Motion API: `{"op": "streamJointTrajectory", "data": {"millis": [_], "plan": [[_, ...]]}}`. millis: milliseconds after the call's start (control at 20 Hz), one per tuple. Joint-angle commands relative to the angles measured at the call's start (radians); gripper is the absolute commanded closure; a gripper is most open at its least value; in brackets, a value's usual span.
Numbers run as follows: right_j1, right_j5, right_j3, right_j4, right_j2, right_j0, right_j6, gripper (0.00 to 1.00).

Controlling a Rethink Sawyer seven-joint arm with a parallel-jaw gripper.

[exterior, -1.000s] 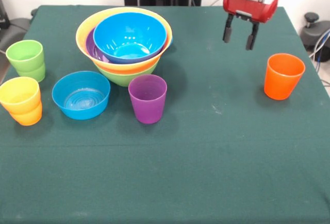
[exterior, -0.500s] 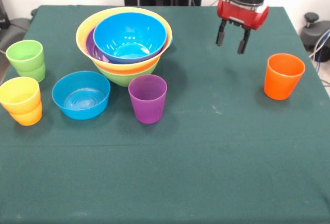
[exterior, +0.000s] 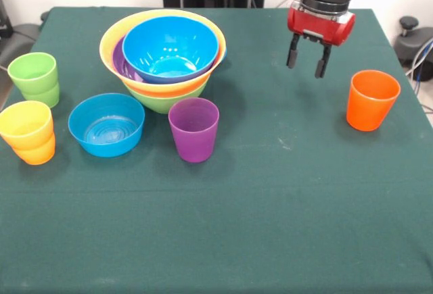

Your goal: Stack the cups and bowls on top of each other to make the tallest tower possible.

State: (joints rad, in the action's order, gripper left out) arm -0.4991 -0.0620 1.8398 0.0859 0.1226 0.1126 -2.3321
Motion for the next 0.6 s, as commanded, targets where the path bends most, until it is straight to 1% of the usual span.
{"op": "streamJointTrajectory", "data": {"millis": [50,250,600], "plan": [[-0.039,-0.023,0.059,-0.010,-0.143,-0.011,-0.102,0.00],[-0.091,-0.083,0.075,0.001,-0.145,-0.010,-0.095,0.00],[-0.140,-0.115,0.097,-0.001,-0.173,-0.045,-0.074,0.00]]}}
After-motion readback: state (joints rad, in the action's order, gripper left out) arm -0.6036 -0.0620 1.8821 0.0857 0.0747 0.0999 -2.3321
